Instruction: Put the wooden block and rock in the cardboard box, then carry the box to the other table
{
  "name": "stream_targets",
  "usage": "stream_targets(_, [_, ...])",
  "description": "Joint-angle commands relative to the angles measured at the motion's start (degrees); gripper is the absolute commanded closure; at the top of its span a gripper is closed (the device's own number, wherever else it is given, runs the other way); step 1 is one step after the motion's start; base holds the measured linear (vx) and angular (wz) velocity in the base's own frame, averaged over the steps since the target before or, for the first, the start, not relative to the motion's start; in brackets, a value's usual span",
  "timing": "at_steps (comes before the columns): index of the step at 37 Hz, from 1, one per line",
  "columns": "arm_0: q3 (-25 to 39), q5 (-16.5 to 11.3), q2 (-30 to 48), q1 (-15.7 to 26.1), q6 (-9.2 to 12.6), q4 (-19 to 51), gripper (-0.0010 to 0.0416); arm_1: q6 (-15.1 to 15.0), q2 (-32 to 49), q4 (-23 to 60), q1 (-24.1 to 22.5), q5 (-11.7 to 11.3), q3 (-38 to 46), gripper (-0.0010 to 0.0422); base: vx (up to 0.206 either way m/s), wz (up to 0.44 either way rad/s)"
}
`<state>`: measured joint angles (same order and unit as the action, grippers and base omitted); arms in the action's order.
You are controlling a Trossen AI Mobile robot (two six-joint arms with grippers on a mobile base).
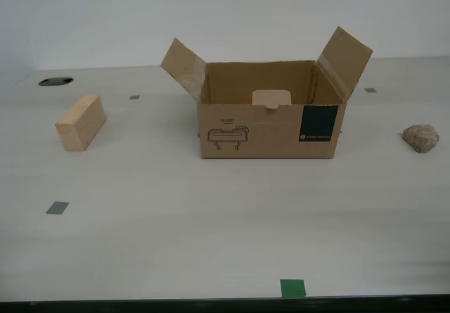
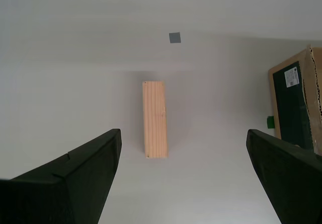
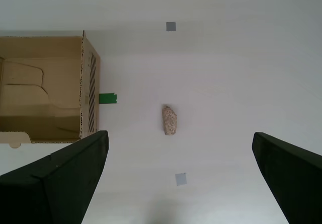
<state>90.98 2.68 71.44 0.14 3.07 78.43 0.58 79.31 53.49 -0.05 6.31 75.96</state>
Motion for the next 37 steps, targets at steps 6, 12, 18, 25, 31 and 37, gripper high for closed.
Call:
stream_targets(6, [0.02, 0.2, 0.02, 0.07, 0.11, 0.13, 0.0007, 0.9, 6.36, -0.55, 0.0, -0.11, 0.28, 0.0073, 0.0, 0.0])
stream_targets(12, [0.02, 0.17, 0.02, 0.07, 0.02, 0.42, 0.0007, 0.9, 11.13, -0.63, 0.02, -0.57, 0.33, 0.0073, 0.0, 0.0])
stream_targets(18, [0.02, 0.2, 0.02, 0.07, -0.02, 0.35, 0.0007, 0.9, 15.63, -1.36, 0.0, -4.79, 0.33, 0.0073, 0.0, 0.0])
stream_targets(25, [0.02, 0.2, 0.04, 0.07, 1.2, 0.5, 0.0007, 0.9, 21.03, -1.4, -0.02, -5.81, 0.33, 0.0073, 0.0, 0.0])
stream_targets(31, [0.02, 0.22, 0.22, 0.07, 1.62, 0.83, 0.0008, 0.85, 25.51, -1.62, -0.04, -5.75, 0.33, 0.0073, 0.0, 0.0])
stream_targets(37, [0.02, 0.22, 0.22, 0.07, 1.64, 1.4, 0.0008, 0.81, 29.29, -4.04, -0.07, -5.64, 0.33, 0.0073, 0.0, 0.0])
